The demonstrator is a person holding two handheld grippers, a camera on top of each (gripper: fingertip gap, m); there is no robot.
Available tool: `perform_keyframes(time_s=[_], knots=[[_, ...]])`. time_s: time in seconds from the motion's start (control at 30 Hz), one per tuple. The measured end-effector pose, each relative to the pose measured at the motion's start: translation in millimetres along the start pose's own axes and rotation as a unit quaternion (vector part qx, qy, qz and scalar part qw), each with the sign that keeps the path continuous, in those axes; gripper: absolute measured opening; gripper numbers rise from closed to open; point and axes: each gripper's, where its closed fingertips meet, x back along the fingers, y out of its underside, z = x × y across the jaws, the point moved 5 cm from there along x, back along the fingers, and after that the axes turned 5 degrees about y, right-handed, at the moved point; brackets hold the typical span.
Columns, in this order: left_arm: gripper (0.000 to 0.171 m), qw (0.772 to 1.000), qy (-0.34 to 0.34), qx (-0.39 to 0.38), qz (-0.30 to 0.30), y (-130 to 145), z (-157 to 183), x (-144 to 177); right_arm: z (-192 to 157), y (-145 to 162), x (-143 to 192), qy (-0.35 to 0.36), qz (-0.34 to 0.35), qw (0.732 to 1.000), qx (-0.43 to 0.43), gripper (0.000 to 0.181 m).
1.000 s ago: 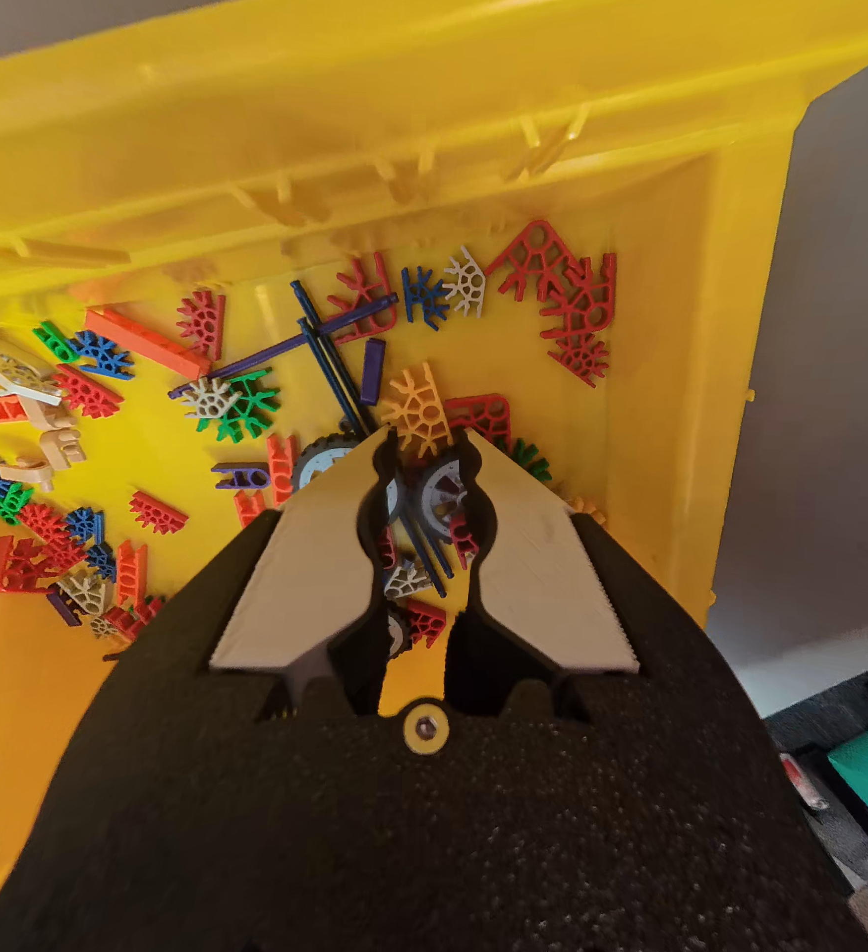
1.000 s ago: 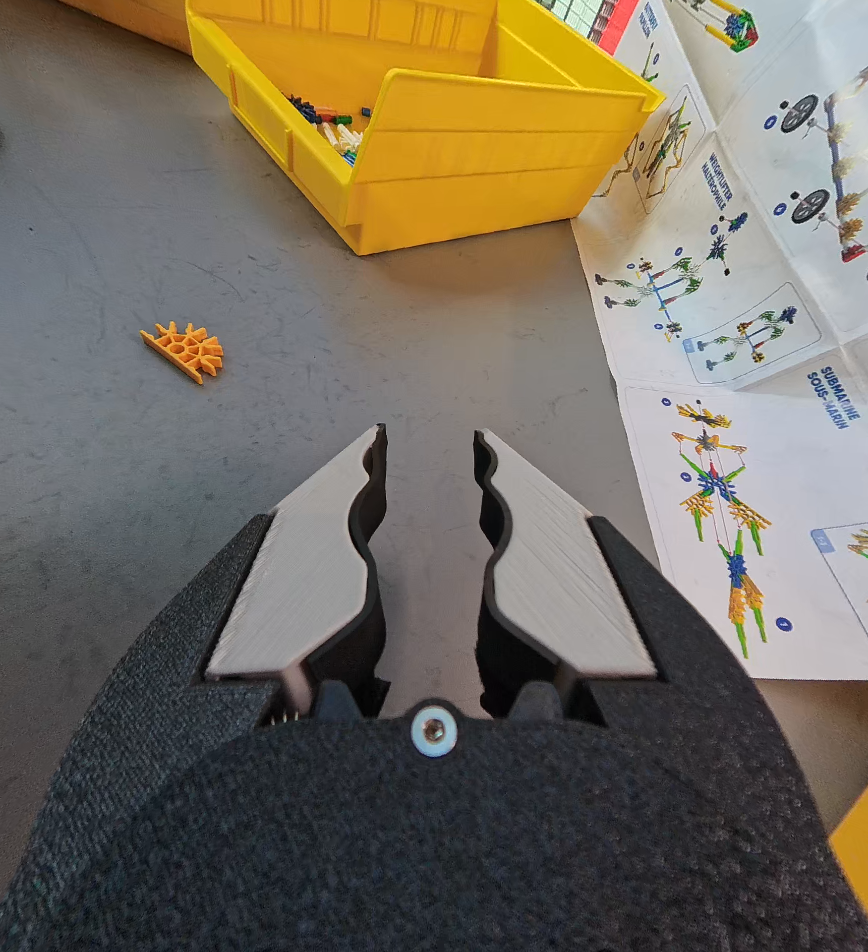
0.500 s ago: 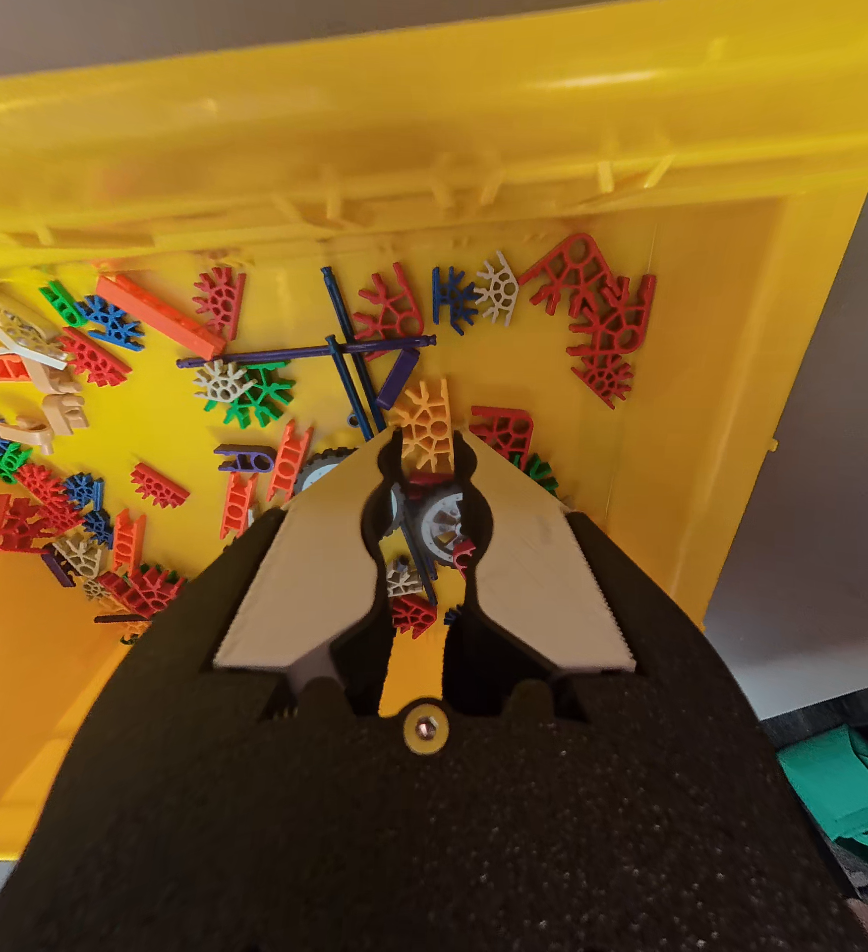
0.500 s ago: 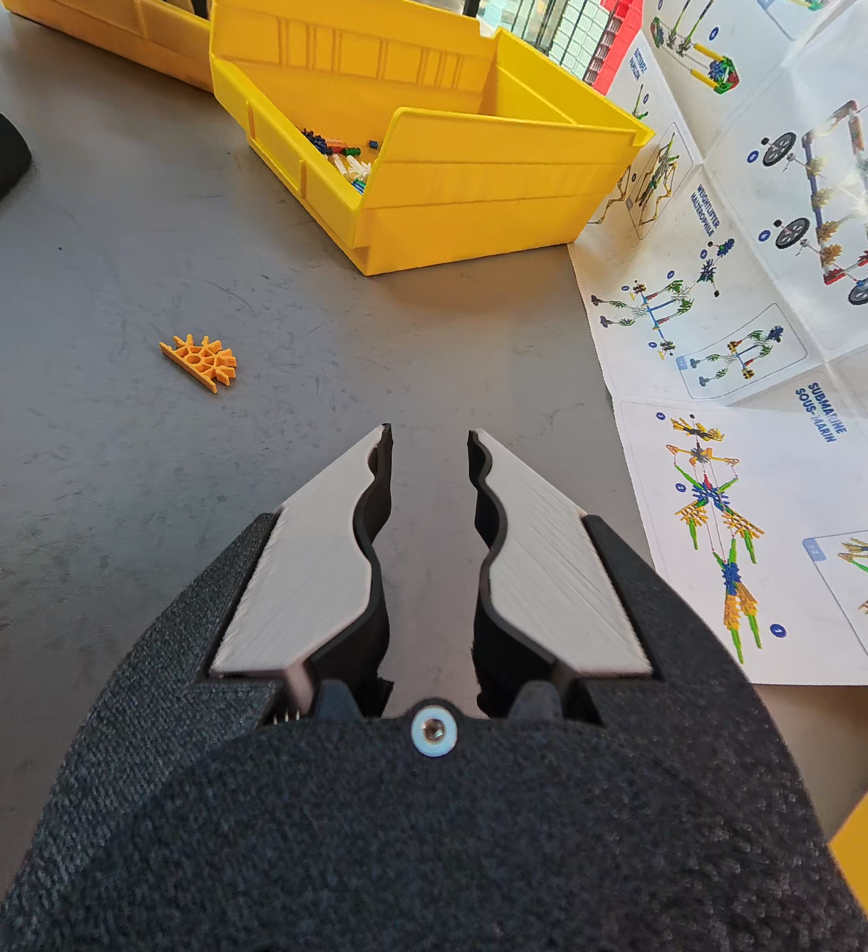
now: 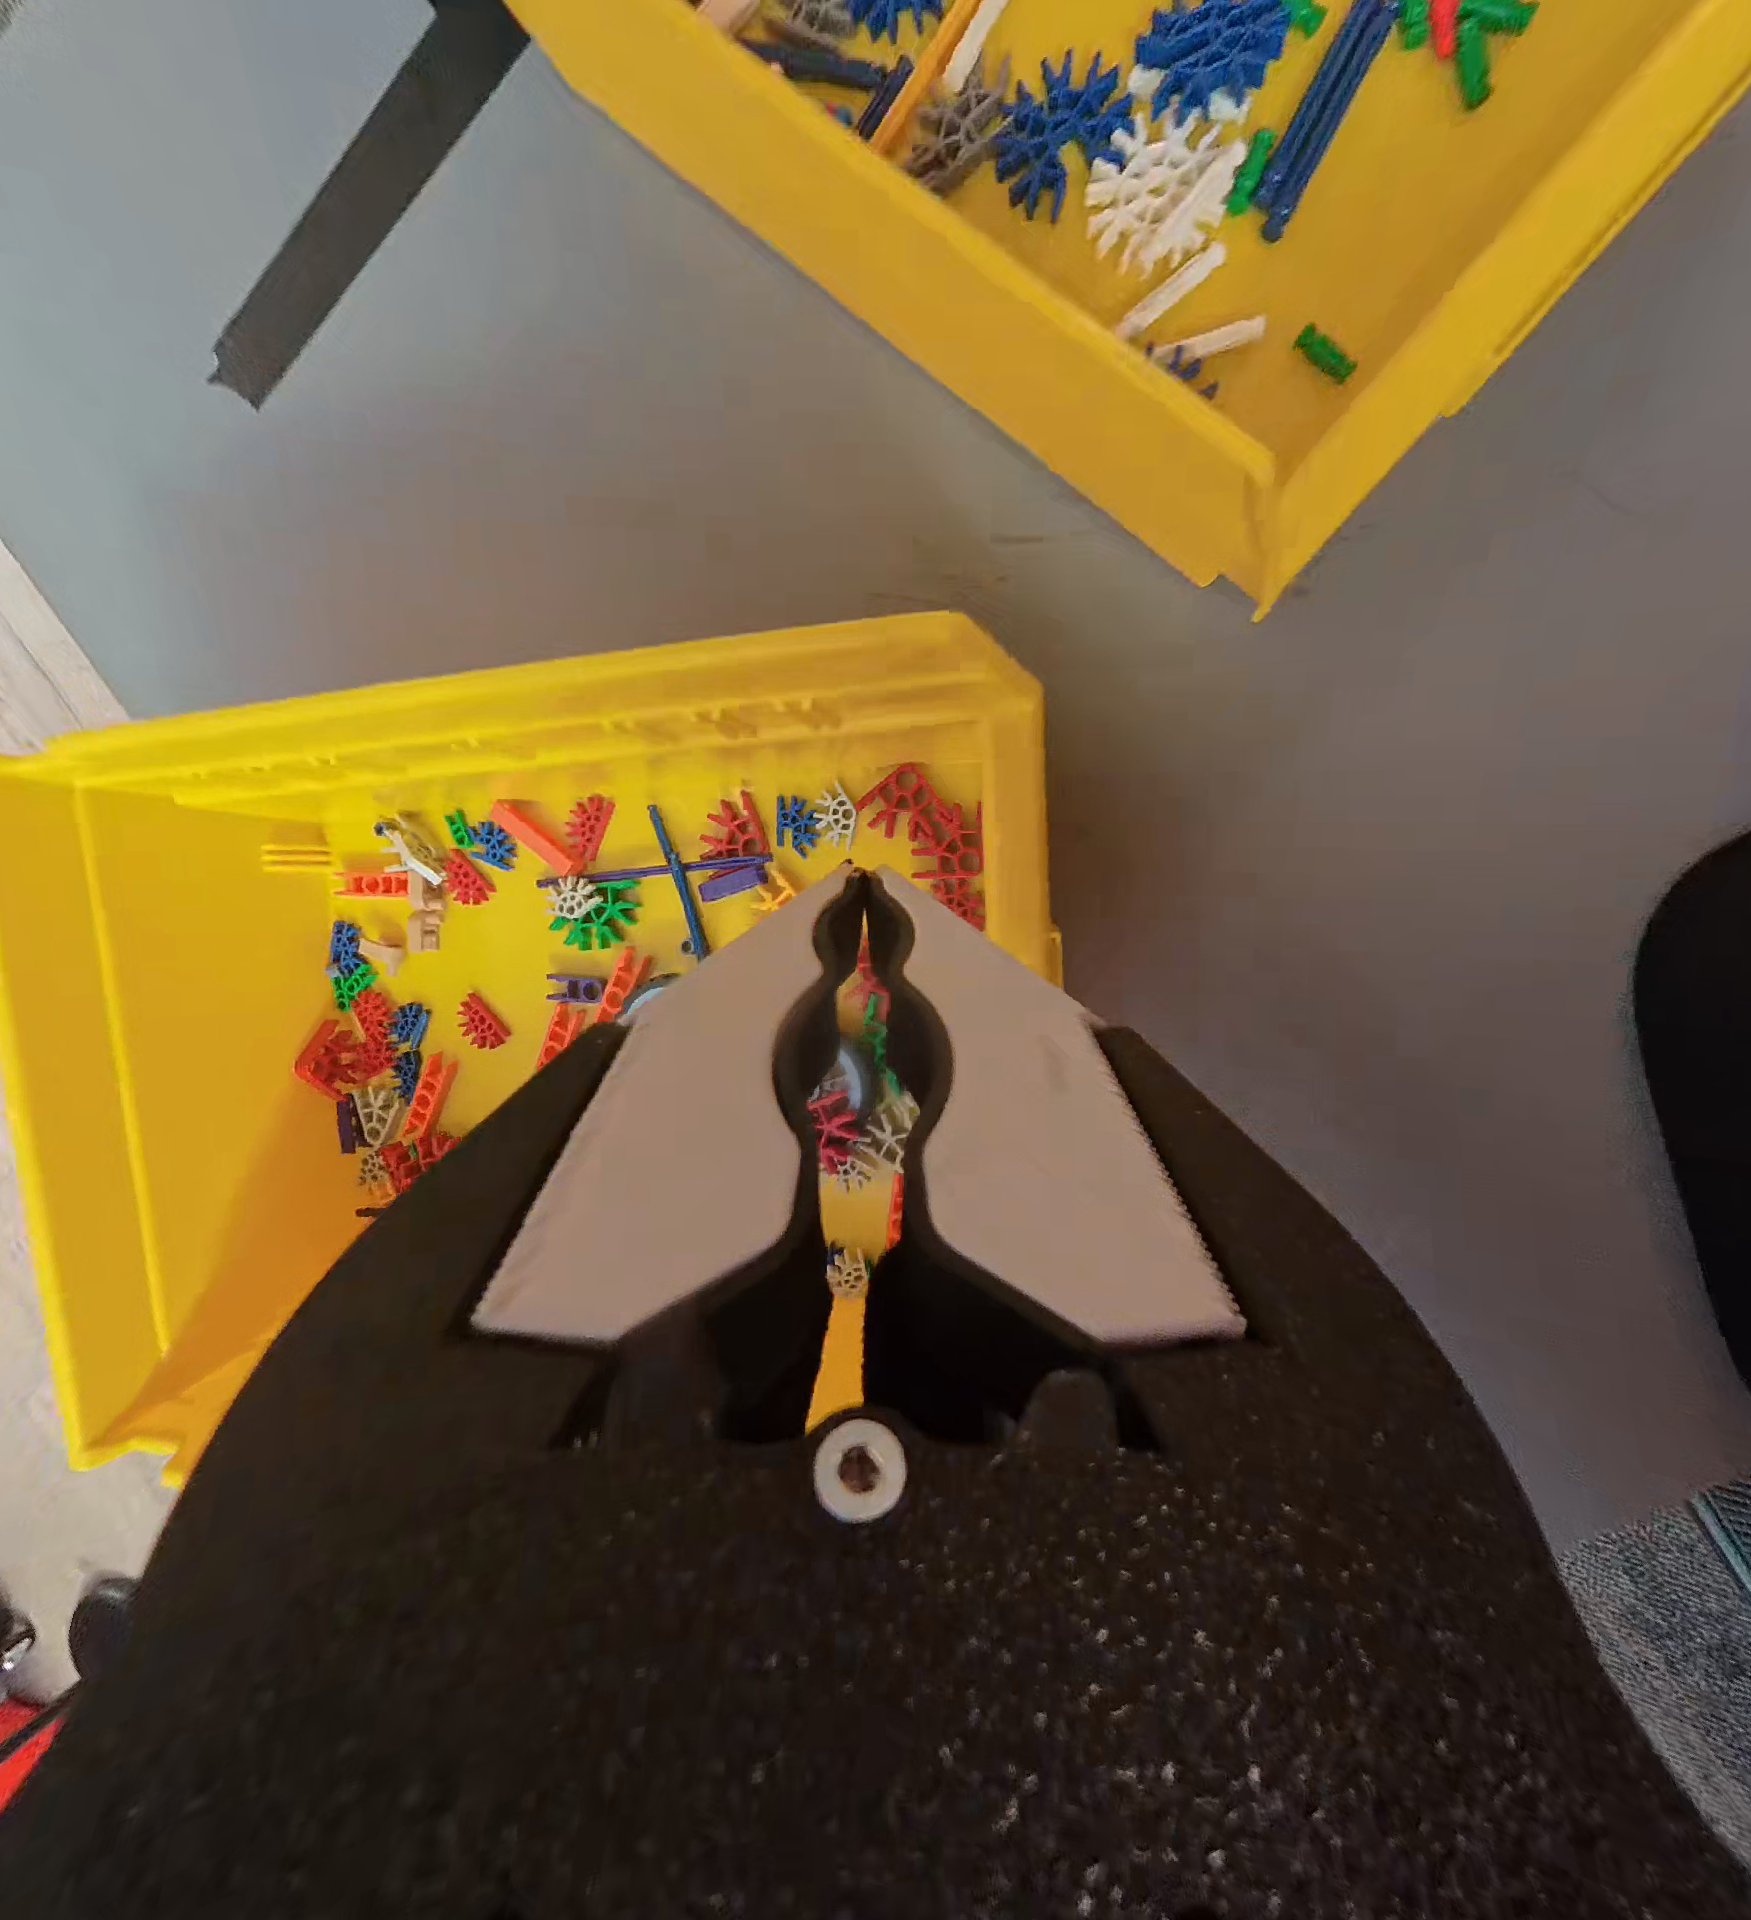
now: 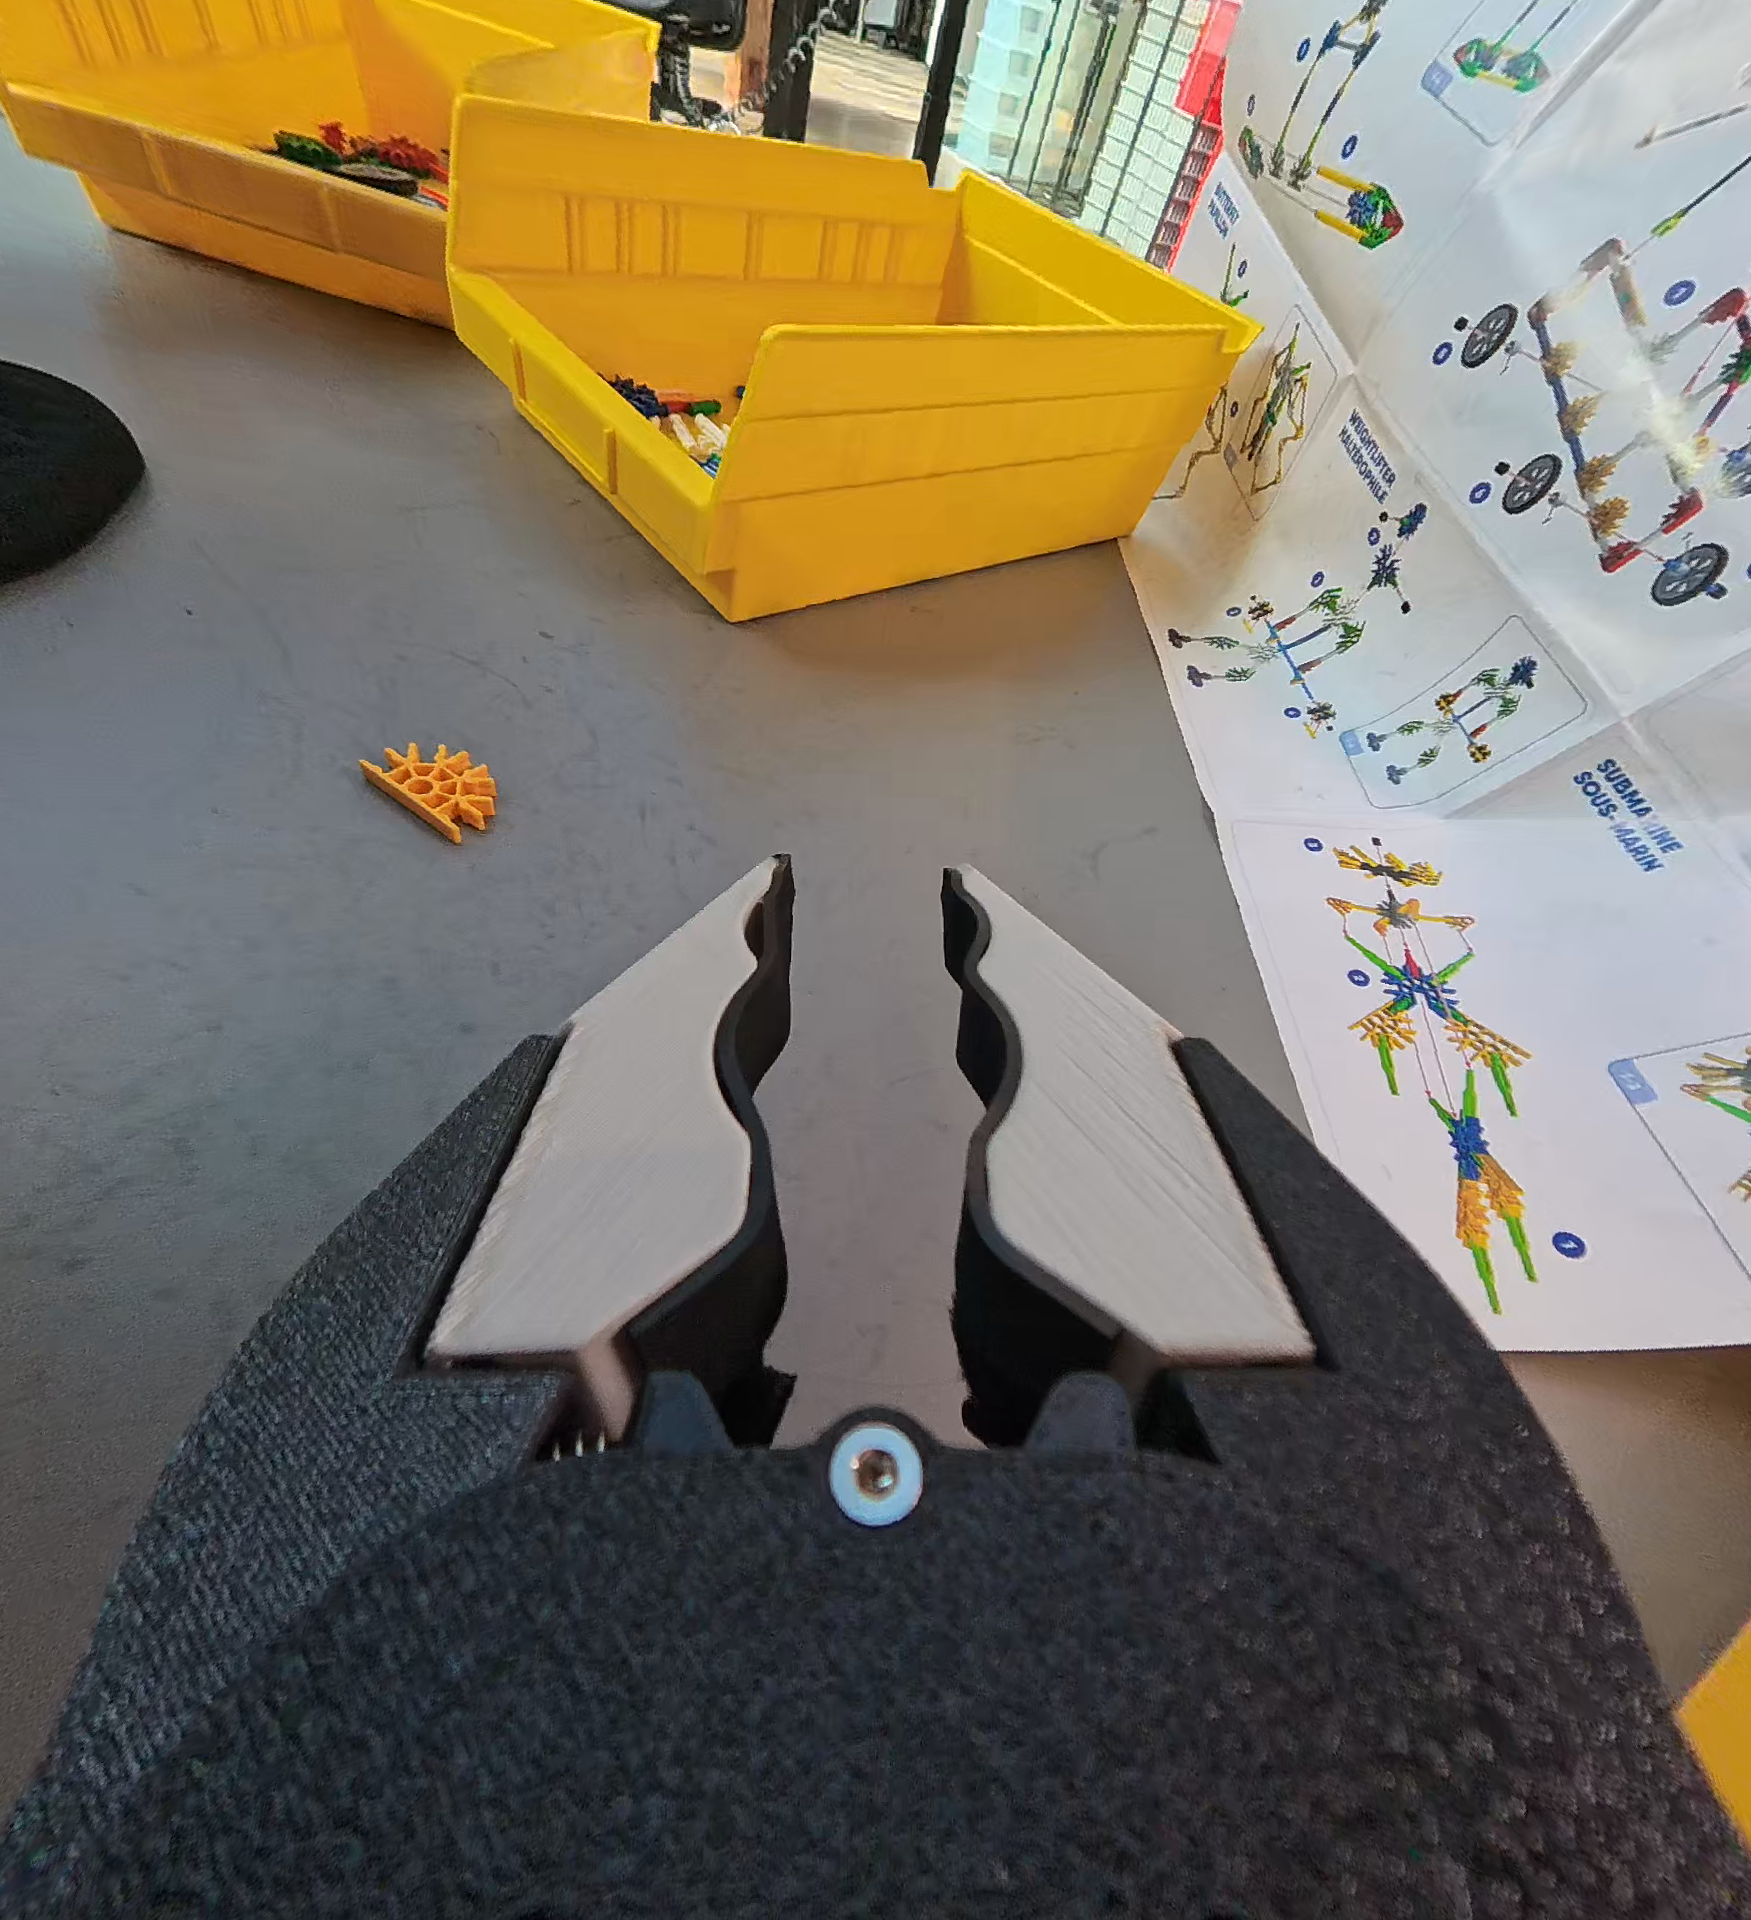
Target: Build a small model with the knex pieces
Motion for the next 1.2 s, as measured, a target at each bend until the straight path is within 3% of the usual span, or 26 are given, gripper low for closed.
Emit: perform_keyframes(time_s=[0.1,0.17,0.23,0.3,0.4,0.53,0.73,1.0,1.1,1.2], knots=[[0.000,1.000,-0.007,-0.021,0.003,-14,21,6,-1,0,0,-0.010,-0.002,1.000,-0.002,0.027],[0.000,0.999,-0.021,-0.017,-0.040,-6,16,-6,-3,0,1,-0.011,0.001,1.000,0.008,0.027],[0.002,0.997,-0.021,0.020,-0.072,7,-1,-30,-6,0,2,-0.011,0.003,1.000,0.016,0.026],[0.023,0.990,0.006,0.077,-0.115,25,-17,-60,-7,0,4,-0.011,0.002,1.000,0.018,0.026],[0.031,0.979,0.020,0.139,-0.151,47,-38,-95,-6,0,5,-0.006,0.002,1.000,0.015,0.026],[0.020,0.970,0.045,0.197,-0.138,45,-47,-104,-2,0,7,0.004,0.005,1.000,0.004,0.026],[0.019,0.965,0.064,0.186,-0.173,50,-42,-100,-2,1,5,-0.001,-0.002,1.000,0.002,0.026],[0.011,0.979,0.033,0.158,-0.126,47,-41,-91,-1,0,7,-0.001,0.007,1.000,-0.001,0.026],[0.011,0.987,0.001,0.141,-0.083,30,-43,-64,-1,-1,8,0.000,0.008,1.000,-0.002,0.026],[0.011,0.996,-0.024,0.090,-0.008,-13,-24,-16,0,-1,8,0.000,0.008,1.000,-0.004,0.026]])
